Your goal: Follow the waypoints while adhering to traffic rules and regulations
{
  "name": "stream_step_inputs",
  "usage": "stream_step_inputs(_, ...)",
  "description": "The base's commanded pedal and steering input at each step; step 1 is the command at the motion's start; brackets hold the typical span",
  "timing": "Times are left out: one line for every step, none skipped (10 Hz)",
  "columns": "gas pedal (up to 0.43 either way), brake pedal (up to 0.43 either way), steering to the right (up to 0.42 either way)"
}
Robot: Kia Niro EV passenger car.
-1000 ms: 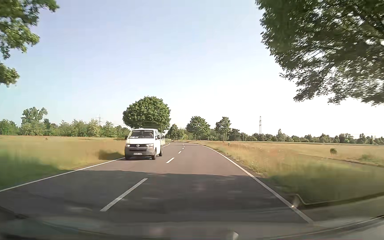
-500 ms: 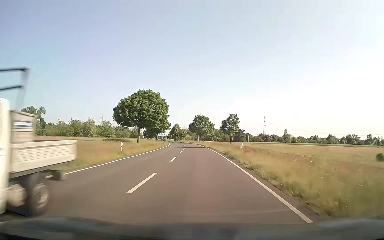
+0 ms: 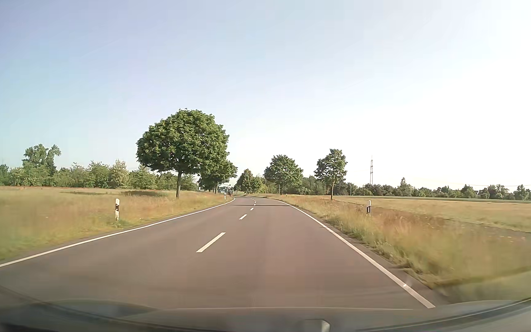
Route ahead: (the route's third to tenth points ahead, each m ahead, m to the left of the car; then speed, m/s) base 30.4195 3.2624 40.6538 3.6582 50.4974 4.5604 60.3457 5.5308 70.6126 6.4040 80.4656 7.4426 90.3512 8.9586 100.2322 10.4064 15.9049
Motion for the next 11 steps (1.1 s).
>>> stream_step_inputs(0.098, 0.030, -0.007)
stream_step_inputs(0.098, 0.030, -0.006)
stream_step_inputs(0.098, 0.030, -0.006)
stream_step_inputs(0.098, 0.030, -0.006)
stream_step_inputs(0.098, 0.030, -0.006)
stream_step_inputs(0.098, 0.030, -0.006)
stream_step_inputs(0.098, 0.030, -0.006)
stream_step_inputs(0.098, 0.030, -0.006)
stream_step_inputs(0.087, 0.030, -0.006)
stream_step_inputs(0.067, 0.030, -0.006)
stream_step_inputs(0.059, 0.024, -0.006)
